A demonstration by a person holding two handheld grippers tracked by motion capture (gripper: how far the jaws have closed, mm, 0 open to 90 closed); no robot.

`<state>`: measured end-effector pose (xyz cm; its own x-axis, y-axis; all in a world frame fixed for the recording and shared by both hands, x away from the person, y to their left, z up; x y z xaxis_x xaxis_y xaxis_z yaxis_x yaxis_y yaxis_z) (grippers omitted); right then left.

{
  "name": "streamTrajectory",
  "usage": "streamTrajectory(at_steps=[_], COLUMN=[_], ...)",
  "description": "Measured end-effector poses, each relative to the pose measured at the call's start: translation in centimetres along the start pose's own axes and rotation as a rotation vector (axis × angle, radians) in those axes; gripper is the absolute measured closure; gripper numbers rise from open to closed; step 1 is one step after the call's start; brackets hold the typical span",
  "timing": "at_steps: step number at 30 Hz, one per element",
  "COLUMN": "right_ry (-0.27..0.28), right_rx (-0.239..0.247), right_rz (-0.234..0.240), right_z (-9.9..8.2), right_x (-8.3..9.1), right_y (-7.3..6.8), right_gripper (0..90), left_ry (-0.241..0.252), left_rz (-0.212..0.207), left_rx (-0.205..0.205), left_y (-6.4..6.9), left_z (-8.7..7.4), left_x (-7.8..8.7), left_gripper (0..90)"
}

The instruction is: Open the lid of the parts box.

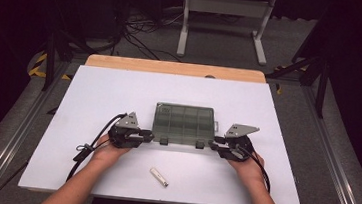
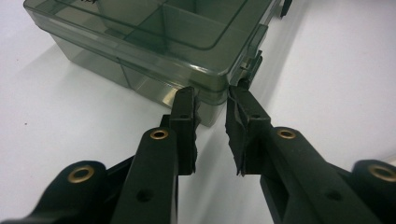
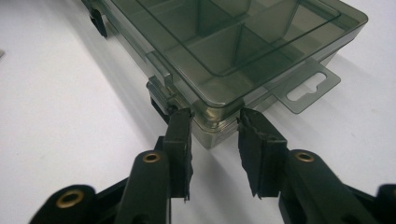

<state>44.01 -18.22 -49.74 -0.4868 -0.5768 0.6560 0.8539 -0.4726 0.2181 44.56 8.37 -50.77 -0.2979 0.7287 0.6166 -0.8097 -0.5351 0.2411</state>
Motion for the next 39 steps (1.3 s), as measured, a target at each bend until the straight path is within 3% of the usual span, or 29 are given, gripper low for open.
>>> streamTrajectory(at_steps=[3, 5, 11, 14, 20, 27, 39], right_ry=[0.000, 0.007, 0.043, 0.080, 0.143, 0.220, 0.229], right_rx=[0.002, 0.002, 0.008, 0.020, 0.002, -0.043, -0.061], right_rz=[-0.002, -0.003, -0.012, -0.024, -0.040, -0.059, -0.060], right_z=[0.0, 0.1, 0.6, 1.2, 2.0, 2.7, 2.6], right_x=[0.1, 0.3, 0.9, 1.1, 1.3, 1.7, 1.8], right_y=[0.0, 0.0, 0.0, 0.0, 0.2, 0.6, 0.7], right_gripper=[69.2, 71.9, 78.2, 83.0, 84.8, 86.4, 86.4], left_ry=[-0.007, 0.008, 0.041, 0.103, 0.155, 0.227, 0.250], left_rz=[-0.007, -0.031, -0.044, -0.070, -0.069, -0.094, -0.088], left_rx=[0.000, 0.010, 0.004, 0.034, 0.023, 0.048, 0.055], left_y=[0.0, 0.1, 0.5, 0.6, 0.7, 0.8, 0.6], left_z=[0.0, 0.2, 0.7, 1.3, 1.9, 2.6, 2.8], left_x=[0.2, 0.5, 0.9, 1.4, 1.7, 1.6, 1.5], left_gripper=[77.7, 81.2, 87.5, 88.7, 89.0, 88.9, 89.0])
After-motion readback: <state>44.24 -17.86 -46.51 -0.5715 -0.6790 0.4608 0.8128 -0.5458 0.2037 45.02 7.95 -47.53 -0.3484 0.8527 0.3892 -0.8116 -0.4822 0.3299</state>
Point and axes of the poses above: each handheld gripper's, and its own axes: x roughly backward along the jaws, z roughly out of its top, y roughly to its right, the point moved 9 cm from there along -x, roughly forward along the jaws, and after that the axes turned 14 degrees about x, right-handed, at the moved point
